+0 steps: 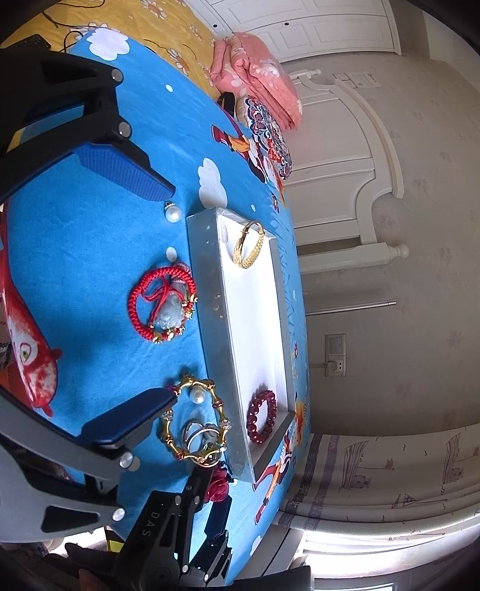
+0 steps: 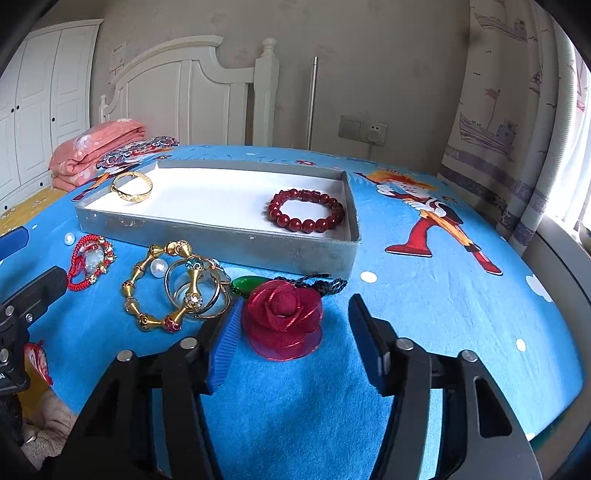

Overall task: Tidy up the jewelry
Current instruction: 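Grasp the red fabric rose with the right tool, then grasp the gold bamboo bracelet with the left tool while the right tool holds the rose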

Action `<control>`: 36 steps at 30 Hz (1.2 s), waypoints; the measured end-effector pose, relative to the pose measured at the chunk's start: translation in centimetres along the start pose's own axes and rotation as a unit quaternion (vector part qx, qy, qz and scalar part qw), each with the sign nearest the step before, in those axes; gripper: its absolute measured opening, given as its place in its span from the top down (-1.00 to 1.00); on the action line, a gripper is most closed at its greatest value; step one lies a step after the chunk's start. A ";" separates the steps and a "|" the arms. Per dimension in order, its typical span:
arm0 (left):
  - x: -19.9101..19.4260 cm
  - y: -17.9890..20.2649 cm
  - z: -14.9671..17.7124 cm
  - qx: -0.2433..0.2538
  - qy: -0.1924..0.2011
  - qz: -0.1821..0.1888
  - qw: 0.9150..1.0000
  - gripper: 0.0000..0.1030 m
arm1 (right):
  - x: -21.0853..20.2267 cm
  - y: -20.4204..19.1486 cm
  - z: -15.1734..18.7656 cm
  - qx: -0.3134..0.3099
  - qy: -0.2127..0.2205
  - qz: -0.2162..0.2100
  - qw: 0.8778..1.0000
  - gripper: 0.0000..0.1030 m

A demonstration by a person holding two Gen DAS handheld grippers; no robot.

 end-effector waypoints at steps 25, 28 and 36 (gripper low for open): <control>0.5 6.0 -1.3 0.061 0.019 0.041 0.997 -0.91 | -5.4 3.6 -0.2 0.030 0.045 0.028 0.998 0.26; 1.1 6.5 -1.6 0.055 0.016 0.041 0.998 -0.91 | -5.9 3.5 -0.3 0.019 0.053 0.035 0.998 0.26; 1.5 8.6 -2.6 0.061 0.030 0.036 0.997 -0.90 | -6.7 4.5 -0.6 0.025 0.061 0.045 0.997 0.26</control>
Point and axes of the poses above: each gripper's, at about its wrist camera, not at the fingertips, and x roughly the way its jaws point, y to its right, z to its underside, the point moved 6 cm from there along x, roughly the way its jaws point, and after that the axes turned 9 degrees about y, right-handed, at the moved point
